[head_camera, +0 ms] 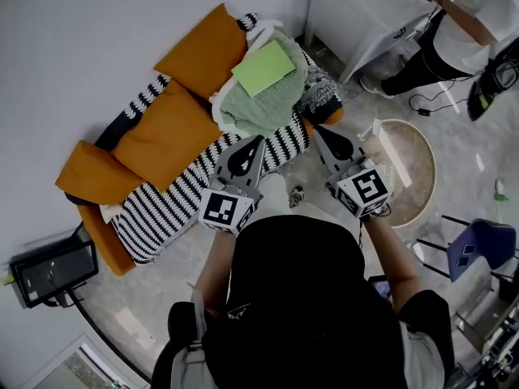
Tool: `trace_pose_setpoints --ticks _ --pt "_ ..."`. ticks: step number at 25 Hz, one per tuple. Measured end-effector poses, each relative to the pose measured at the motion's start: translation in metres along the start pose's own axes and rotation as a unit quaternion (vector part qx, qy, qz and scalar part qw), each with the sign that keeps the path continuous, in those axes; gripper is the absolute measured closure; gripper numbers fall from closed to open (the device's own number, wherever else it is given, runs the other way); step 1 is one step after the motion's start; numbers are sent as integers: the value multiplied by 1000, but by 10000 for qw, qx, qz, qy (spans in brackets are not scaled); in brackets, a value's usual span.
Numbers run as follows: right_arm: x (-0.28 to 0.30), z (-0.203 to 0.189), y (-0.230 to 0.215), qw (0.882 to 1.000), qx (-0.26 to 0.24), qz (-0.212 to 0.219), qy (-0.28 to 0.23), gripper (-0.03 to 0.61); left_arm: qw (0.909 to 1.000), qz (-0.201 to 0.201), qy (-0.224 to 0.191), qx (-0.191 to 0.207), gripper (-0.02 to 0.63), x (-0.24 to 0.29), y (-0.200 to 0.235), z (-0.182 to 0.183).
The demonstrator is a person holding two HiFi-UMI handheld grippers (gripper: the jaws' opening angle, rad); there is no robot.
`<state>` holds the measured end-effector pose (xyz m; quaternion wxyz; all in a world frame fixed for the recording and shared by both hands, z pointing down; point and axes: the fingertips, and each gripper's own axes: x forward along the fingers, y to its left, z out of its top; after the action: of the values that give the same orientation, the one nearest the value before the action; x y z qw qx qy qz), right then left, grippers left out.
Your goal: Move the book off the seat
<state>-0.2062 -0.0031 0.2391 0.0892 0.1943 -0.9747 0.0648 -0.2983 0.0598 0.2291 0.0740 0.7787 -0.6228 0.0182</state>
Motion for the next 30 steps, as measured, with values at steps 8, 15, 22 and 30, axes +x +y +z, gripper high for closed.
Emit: trace_pose_setpoints --ticks 8,15,22,30 --pt "90 3 -54 9997 -21 62 228 563 9997 84 205 -124 604 71 96 -21" --pt "190 -23 -100 9980 49 82 630 563 9981 42 568 -247 604 131 184 -68" --pt "256 -71 -127 9933 458 58 1064 561 9930 -179 1103 -376 604 176 237 -130" --pt "312 -143 -163 9827 700 174 1707 560 9860 146 1592 -481 604 222 292 -206"
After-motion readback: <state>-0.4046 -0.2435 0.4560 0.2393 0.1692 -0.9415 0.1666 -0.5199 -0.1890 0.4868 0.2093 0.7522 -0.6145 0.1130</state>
